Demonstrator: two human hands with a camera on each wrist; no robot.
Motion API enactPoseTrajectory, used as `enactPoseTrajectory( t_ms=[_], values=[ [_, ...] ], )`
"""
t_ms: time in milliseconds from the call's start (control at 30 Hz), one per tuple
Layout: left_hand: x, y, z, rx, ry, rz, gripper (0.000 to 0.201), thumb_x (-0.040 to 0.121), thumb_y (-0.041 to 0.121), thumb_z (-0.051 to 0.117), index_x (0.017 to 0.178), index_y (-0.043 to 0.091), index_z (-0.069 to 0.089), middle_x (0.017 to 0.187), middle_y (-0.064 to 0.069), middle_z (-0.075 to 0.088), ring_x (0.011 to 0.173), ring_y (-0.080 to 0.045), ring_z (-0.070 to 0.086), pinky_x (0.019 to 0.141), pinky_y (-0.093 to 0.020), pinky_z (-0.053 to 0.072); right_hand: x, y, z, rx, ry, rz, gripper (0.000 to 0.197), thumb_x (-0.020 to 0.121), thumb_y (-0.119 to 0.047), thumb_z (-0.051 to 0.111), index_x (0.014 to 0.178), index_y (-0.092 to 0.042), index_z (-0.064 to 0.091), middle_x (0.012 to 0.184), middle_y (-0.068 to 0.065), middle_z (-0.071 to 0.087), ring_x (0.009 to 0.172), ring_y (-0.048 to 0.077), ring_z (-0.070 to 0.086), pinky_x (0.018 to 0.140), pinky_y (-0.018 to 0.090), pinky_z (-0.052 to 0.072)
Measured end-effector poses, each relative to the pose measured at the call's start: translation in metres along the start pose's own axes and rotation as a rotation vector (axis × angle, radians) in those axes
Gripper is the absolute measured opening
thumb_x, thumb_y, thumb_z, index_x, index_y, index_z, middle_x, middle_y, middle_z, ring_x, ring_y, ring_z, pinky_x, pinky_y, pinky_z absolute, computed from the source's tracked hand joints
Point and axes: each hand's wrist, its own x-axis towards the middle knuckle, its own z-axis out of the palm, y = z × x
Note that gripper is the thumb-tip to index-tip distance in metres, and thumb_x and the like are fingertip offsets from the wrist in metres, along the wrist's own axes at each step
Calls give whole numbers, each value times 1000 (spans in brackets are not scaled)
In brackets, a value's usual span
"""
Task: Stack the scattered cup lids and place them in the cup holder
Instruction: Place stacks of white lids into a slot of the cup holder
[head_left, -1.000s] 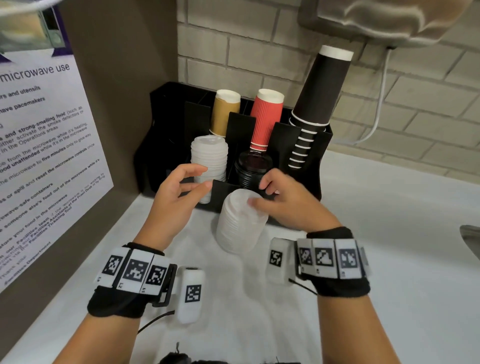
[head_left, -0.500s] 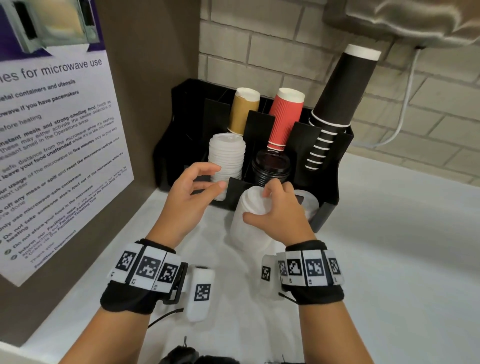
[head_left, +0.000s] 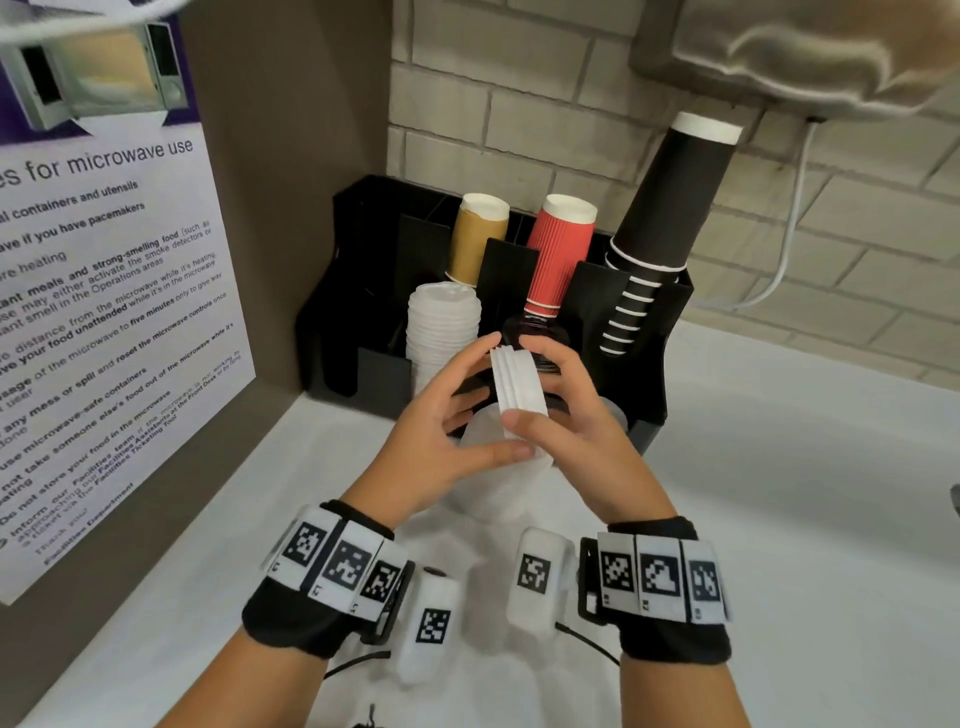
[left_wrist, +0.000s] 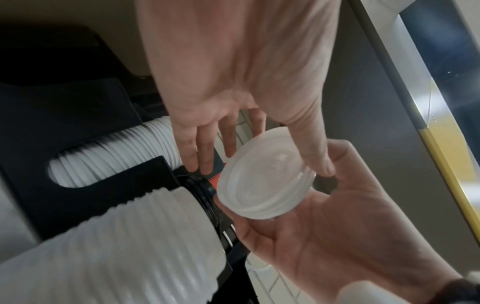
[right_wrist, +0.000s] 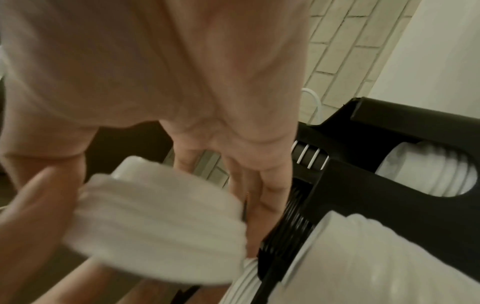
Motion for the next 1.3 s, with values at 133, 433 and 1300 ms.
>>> enactPoseTrajectory(
  t_ms=[133, 433, 1300],
  values=[
    [-1, 0, -7, -79, -16, -5, 91, 65, 17, 88, 142, 35, 43, 139, 10, 49, 123, -20, 57, 97, -41, 53, -2, 1, -8, 58, -86, 21, 60, 76, -36, 71, 128, -50, 46, 122, 0, 62, 106, 15, 65, 89, 35, 54],
    [-1, 2, -3, -68, -10, 32, 90, 59, 21, 84, 136, 44, 41, 139, 11, 48, 122, -8, 55, 85, -31, 57, -2, 2, -12, 72, -67, 3, 63, 73, -28, 78, 129, -40, 51, 124, -7, 61, 111, 18, 63, 93, 44, 53],
    [3, -5, -38, 29, 303, 26, 51, 75, 36, 69, 124, 33, 54, 137, 6, 50, 119, -15, 58, 90, -21, 50, 56, 34, -108, -737, 364, 177, 66, 61, -25, 86, 110, -18, 43, 114, 4, 46, 108, 27, 52, 93, 45, 45]
  ],
)
